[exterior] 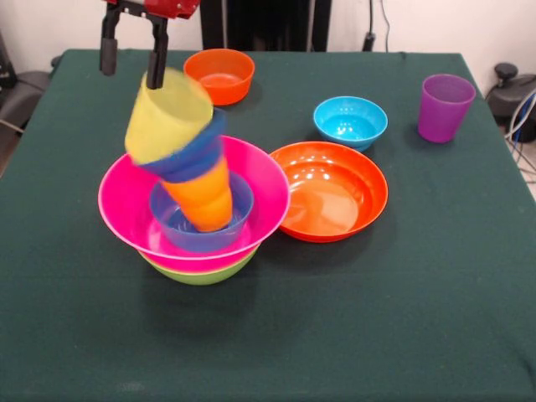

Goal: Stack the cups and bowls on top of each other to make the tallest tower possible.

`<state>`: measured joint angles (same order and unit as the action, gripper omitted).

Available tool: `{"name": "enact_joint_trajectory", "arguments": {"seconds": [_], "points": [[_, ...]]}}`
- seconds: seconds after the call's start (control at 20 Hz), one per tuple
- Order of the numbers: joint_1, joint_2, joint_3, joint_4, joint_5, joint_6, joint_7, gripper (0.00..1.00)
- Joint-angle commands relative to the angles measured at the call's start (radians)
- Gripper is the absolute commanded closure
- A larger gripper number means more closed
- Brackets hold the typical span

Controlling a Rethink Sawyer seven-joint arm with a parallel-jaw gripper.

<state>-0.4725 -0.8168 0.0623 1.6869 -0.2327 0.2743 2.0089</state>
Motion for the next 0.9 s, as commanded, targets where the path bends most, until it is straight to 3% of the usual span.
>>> {"name": "enact_joint_trajectory", "arguments": {"seconds": [0.05,0.25,0.35,0.6,0.9], "points": [[0.008,0.022,0.029,0.034,0.006,-0.03,0.104,0.0],[0.004,0.022,0.034,0.035,0.012,-0.014,0.1,0.0],[0.013,0.023,0.026,0.021,0.015,0.038,0.086,0.0],[0.003,0.02,0.029,0.027,0.004,-0.002,0.087,0.0],[-0.033,-0.056,0.061,0.056,0.021,0.077,0.034,0.0]]}}
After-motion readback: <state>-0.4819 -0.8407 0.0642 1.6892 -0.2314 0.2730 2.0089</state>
